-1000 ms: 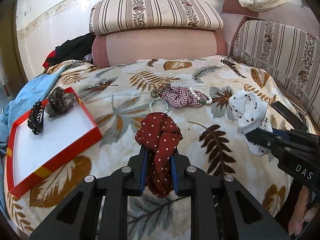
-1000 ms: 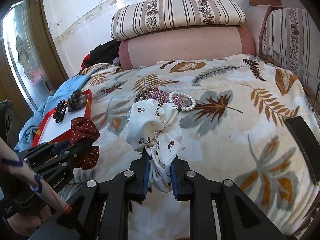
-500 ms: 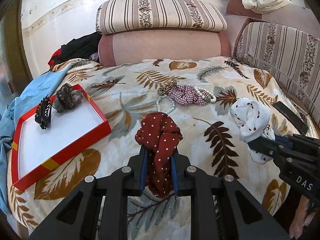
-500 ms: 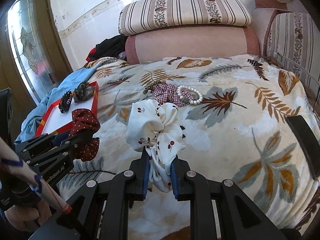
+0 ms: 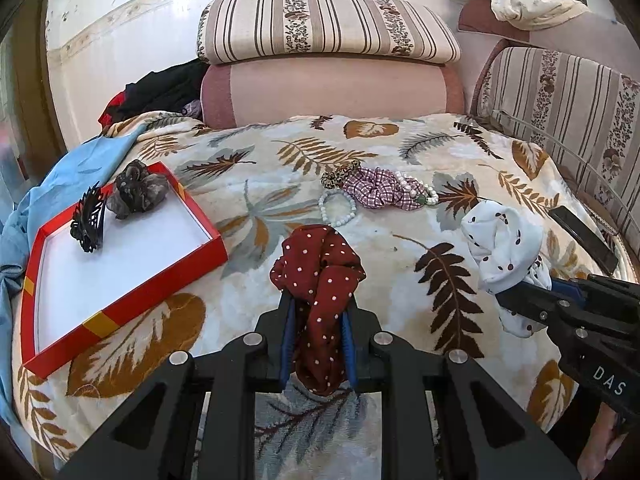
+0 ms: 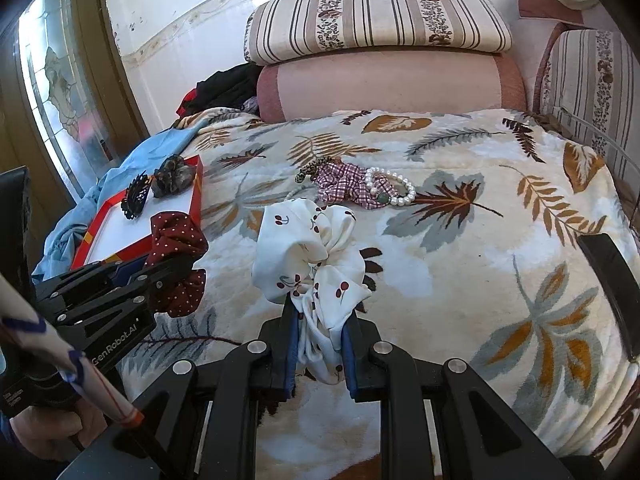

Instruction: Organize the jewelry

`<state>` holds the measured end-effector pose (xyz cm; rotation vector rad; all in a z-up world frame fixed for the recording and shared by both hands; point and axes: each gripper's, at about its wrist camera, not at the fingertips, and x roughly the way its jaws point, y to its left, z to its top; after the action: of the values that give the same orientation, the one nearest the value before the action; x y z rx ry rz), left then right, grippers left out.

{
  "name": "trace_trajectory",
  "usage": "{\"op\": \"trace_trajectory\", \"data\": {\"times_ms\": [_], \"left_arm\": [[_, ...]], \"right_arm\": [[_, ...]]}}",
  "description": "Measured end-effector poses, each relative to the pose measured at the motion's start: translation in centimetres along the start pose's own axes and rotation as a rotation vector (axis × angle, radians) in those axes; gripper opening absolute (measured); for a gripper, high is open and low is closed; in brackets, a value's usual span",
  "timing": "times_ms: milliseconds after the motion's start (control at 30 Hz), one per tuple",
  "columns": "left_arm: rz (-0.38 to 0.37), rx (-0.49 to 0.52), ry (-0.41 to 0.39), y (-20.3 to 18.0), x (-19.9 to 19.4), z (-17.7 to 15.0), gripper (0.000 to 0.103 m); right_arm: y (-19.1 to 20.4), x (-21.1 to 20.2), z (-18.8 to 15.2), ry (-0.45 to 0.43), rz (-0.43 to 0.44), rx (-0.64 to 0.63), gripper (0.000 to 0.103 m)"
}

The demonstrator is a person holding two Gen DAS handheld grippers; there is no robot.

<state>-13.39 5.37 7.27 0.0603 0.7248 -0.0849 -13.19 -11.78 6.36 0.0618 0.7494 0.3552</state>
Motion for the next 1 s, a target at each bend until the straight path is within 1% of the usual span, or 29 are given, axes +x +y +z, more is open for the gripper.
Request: {"op": "trace_trajectory", "data": {"times_ms": [400, 633, 867, 1000], "left_arm": [[-0.002, -0.025, -0.004, 0.5, -0.1, 0.1, 0.019], [-0.004, -0.060, -0.016, 1.5, -0.7, 0.5, 0.019], [0.019, -0.124, -0.035, 4.0, -1.5, 1.3, 0.019], [0.045, -0.186, -0.049, 6.7, -2.2, 1.7, 0.019]], "right_arm": [[0.7, 0.1, 0.4, 0.002, 0.002, -0.017, 0.021], [1.1, 0.2, 0.8, 0.006, 0.004, -0.021, 0.021], [2.3, 0.5, 1.9, 0.003, 0.022, -0.043, 0.021], [3.5, 0.8, 2.9, 0.002, 0.045, -0.064, 0.021]]}}
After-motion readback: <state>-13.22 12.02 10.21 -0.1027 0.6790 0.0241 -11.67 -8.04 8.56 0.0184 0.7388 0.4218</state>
